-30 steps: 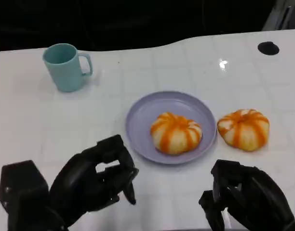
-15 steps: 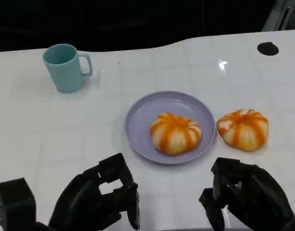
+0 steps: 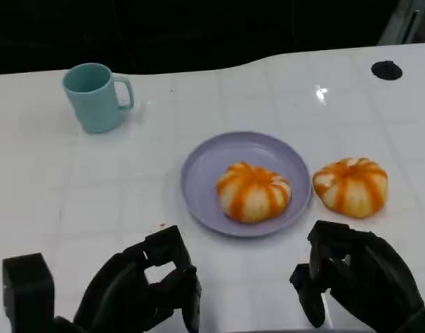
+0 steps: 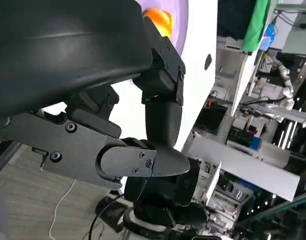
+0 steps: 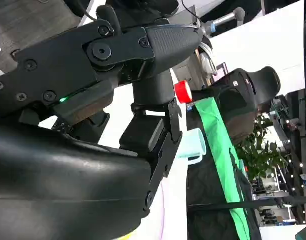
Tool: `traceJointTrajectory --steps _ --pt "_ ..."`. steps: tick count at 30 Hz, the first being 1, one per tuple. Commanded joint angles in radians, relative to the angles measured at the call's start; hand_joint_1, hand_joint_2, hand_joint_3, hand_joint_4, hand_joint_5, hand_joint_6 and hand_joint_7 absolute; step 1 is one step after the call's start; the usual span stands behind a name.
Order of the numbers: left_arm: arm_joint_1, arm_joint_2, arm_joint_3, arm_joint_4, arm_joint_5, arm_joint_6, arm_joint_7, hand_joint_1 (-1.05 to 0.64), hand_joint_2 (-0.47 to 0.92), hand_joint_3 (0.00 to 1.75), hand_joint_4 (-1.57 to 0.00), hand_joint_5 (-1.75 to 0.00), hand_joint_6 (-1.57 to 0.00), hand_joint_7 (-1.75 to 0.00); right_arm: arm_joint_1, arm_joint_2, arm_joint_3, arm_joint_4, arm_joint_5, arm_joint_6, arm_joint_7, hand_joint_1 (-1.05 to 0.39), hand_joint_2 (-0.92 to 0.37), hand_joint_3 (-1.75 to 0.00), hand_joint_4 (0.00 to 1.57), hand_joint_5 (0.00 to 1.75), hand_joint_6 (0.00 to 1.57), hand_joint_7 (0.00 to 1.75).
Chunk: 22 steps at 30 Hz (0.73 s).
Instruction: Grasp the bread from the table and place it into the plate.
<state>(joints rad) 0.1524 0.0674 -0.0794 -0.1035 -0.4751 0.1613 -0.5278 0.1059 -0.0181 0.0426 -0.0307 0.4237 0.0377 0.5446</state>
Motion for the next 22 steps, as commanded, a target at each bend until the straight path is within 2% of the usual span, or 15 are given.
traceJointTrajectory --steps 1,22 --pt "-0.013 0.008 0.008 0.027 0.009 -0.021 -0.025 -0.56 0.92 0.31 -0.95 -1.75 -0.73 -1.75 -0.012 -0.009 -0.018 0.014 0.007 -0.019 0.011 -0.96 -0.92 -0.36 1.18 1.71 1.03 1.52" --pt "-0.031 0.011 0.017 0.061 0.012 -0.033 -0.054 -0.57 0.92 0.28 -0.94 -1.75 -0.73 -1.75 -0.026 -0.004 -0.018 0.038 0.0 -0.018 0.004 -0.96 -0.92 -0.34 1.18 1.69 1.03 1.52"
